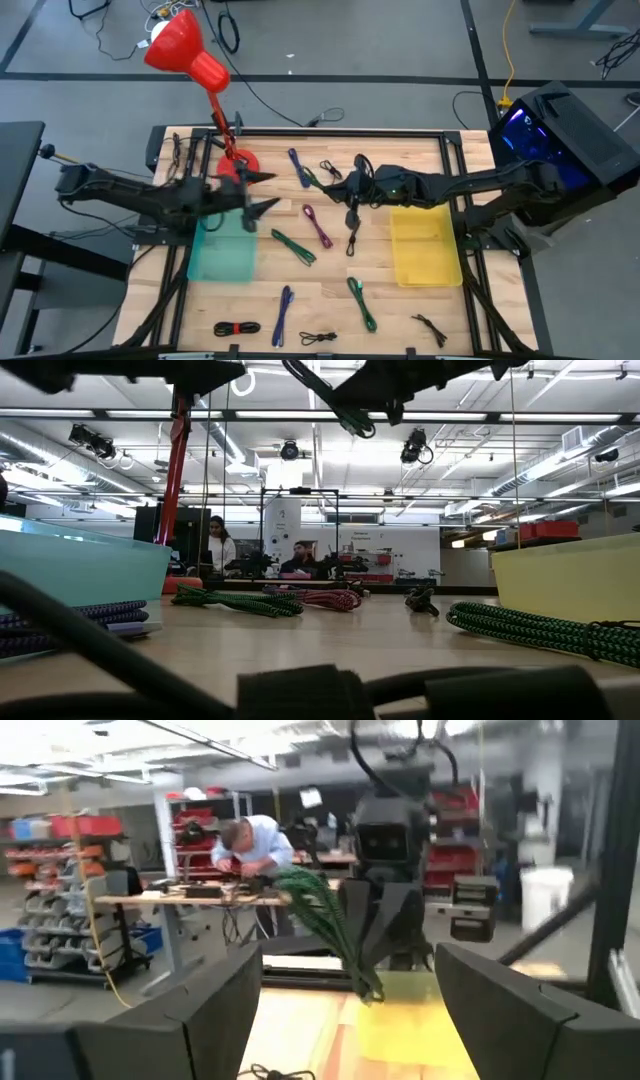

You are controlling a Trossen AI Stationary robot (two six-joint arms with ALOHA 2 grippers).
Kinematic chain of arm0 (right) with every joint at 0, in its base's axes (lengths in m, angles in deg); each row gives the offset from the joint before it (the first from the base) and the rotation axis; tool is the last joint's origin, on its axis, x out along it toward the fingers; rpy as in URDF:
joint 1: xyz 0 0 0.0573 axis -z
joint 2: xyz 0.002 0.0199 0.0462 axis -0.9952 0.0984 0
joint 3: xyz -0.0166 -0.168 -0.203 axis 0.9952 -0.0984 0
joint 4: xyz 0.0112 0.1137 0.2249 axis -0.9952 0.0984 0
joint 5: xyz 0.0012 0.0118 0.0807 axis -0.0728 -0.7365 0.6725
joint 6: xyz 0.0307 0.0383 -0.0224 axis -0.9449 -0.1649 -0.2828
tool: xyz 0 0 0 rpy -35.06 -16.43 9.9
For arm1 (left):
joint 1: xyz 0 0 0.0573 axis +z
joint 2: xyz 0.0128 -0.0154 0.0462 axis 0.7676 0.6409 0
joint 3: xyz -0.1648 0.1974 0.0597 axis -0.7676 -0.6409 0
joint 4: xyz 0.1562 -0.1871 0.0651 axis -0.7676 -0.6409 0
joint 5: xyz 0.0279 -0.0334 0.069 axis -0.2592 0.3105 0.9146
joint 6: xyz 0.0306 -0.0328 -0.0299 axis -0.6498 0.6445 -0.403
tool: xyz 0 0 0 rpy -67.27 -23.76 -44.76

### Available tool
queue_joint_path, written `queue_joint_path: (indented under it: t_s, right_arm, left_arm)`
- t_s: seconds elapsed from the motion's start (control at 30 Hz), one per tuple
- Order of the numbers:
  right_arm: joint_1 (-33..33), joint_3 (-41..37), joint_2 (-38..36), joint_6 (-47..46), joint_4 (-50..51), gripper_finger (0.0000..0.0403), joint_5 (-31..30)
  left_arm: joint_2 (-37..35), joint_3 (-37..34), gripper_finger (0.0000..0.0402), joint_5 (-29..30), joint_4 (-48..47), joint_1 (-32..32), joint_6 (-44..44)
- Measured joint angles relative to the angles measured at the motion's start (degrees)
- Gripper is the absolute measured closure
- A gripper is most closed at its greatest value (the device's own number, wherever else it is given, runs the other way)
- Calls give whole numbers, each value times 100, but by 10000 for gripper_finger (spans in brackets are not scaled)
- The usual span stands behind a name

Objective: Pick & Place USB Port
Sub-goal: Put the top right green charger cable into the green bin

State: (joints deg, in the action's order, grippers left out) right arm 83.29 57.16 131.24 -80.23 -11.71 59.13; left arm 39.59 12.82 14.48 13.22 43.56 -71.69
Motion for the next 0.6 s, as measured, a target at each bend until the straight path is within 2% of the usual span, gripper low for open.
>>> queue_joint_path:
  t_s: [0.17, 0.27, 0.47, 0.6]
  right_arm:
    - [-209, 0, -39, 339, -141, 398, -144]
    - [-300, 7, -84, 534, -195, 398, -311]
    - [-317, 9, -77, 746, -165, 397, -423]
    - [-321, 9, -77, 923, -87, 392, -864]
  left_arm:
    - [1134, 857, 99, -201, -13, 307, -53]
    - [1593, 1270, 99, -721, 2, 501, 68]
    - [2266, 1898, 99, -1682, 20, 653, 480]
    - [2469, 2124, 129, -1669, -166, 655, 564]
